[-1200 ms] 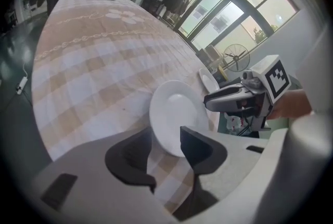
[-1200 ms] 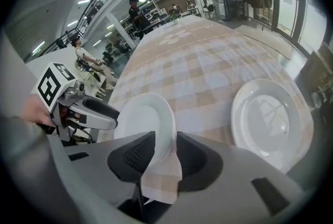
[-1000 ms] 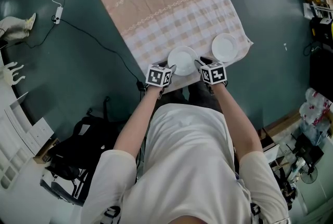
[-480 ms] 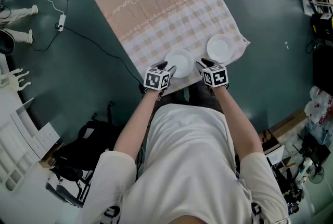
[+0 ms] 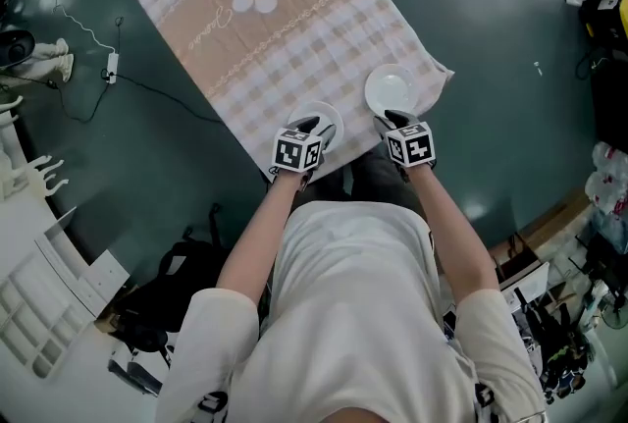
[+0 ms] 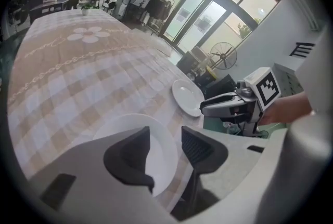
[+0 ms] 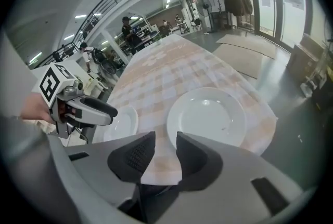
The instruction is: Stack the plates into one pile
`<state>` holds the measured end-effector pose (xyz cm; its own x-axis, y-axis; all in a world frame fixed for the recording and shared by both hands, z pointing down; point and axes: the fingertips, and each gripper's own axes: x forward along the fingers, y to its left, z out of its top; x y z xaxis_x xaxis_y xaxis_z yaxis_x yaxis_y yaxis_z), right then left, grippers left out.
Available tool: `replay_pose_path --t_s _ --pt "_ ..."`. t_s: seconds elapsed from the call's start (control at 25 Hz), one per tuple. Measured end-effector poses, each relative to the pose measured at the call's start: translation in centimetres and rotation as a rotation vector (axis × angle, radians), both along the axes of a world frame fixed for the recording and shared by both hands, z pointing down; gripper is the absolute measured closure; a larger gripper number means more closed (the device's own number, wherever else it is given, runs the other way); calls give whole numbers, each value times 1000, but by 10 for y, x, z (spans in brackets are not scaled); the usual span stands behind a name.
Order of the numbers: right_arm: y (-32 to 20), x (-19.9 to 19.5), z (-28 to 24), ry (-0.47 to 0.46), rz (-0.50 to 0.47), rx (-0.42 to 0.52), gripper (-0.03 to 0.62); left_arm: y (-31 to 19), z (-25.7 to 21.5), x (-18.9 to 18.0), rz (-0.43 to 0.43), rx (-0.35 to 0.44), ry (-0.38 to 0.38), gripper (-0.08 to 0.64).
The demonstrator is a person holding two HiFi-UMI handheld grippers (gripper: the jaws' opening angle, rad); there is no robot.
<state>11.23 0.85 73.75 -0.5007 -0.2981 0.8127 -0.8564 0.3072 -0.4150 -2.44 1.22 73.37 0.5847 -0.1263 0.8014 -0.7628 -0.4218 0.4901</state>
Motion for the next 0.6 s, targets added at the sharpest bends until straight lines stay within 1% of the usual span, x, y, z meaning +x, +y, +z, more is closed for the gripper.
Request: replay_pose_path --t_s 0.36,0.6 --pt "-6 60 10 5 71 -13 446 -21 6 57 50 -4 5 365" --pt "-16 87 18 7 99 -26 446 -31 13 89 75 -17 19 365"
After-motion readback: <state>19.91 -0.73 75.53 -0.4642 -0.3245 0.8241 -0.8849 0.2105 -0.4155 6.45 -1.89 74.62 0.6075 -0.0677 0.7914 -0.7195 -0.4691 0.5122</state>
